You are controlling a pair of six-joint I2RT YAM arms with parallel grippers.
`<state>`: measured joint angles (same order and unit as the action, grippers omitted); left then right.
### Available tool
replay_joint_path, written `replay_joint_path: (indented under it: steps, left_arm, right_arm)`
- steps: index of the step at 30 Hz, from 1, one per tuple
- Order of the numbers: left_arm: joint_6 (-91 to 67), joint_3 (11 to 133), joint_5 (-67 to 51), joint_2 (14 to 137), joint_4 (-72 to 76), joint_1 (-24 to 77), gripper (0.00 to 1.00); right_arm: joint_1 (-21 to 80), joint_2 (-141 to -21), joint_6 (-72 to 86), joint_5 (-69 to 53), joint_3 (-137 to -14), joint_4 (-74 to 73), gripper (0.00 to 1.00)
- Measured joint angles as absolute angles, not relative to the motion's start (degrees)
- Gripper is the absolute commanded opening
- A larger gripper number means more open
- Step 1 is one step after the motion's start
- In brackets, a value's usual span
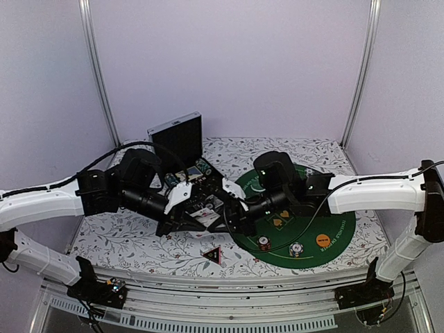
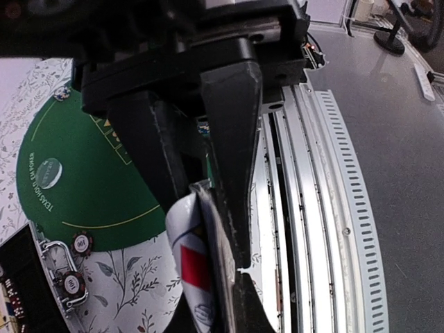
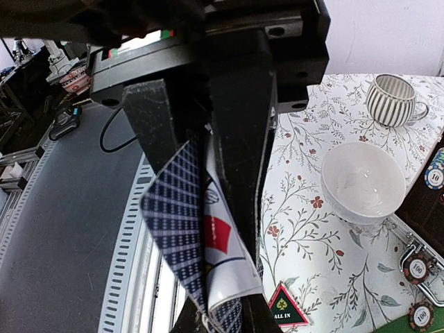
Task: Distribute texas hold em gaming equipment
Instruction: Pass from the right arm to the left, then place the face-down deck piles at the center of the board.
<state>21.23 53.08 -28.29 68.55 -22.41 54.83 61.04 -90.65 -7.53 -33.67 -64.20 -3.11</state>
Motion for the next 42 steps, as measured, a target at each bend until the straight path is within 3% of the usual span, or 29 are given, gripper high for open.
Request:
replay_joint_path:
  steps: [8,13,18,28,42]
  left_arm:
    - [19.62,52.16,-24.58,71.02,-21.06,55.24,0.0]
    - [18.44,49.82,-16.95,73.01,-20.4,56.64,0.0]
    - [17.74,48.47,-4.84,76.14,-18.74,61.76,0.0]
    - [17.72,47.29,18.26,86.39,-17.67,66.85,0.0]
    - [21.3,42.04,21.26,88.2,-14.52,70.48,0.0]
  right_arm:
    - [59.83,-90.59,-7.92,-33.34,-58.48,6.31,0.56]
    - [59.16,-89.43,-7.14,-30.81,-54.43,9.47,0.71]
    - [58.63,-84.07,-5.74,-26.2,-47.35,9.52,0.75]
    - [57.69,-72.64,1.63,-16.95,-41.76,7.77,0.75]
    - [57.67,-71.46,13.34,-9.78,-44.53,-3.2,0.74]
